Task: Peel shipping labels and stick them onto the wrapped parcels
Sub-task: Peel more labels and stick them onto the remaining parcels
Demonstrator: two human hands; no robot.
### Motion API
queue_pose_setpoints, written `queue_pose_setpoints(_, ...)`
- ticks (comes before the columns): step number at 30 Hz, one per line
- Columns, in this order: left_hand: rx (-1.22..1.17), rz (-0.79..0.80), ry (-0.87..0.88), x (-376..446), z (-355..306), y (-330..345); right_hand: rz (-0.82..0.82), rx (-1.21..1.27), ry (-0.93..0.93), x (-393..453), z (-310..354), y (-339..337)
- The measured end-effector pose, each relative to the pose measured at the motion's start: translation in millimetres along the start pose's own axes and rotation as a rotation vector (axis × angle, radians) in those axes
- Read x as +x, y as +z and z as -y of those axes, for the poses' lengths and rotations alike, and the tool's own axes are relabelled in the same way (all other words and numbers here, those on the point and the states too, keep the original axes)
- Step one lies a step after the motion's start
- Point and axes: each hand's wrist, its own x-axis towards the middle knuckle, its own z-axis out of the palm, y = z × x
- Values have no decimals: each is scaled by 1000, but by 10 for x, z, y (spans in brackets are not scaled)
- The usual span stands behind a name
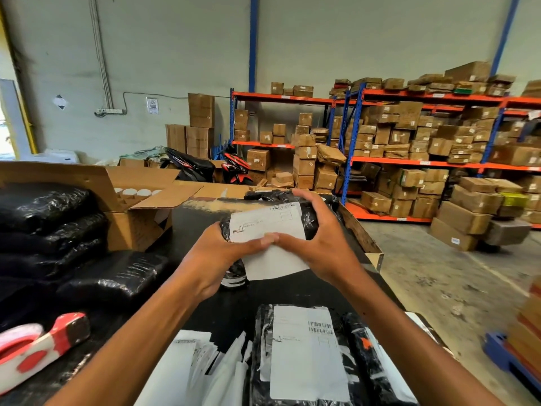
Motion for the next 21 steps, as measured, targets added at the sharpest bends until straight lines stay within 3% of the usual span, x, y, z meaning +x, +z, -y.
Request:
queue_pose_setpoints(5, -105, -31, -155, 14, 50, -117, 179, 39, 86, -141, 34, -92)
queue_pose_setpoints(13, 110, -25, -51, -70, 165, 27, -21, 227, 205, -301, 15, -109)
queue_pose_setpoints(21, -93, 145, -167, -7, 145, 144, 176, 187, 197, -469, -39, -605)
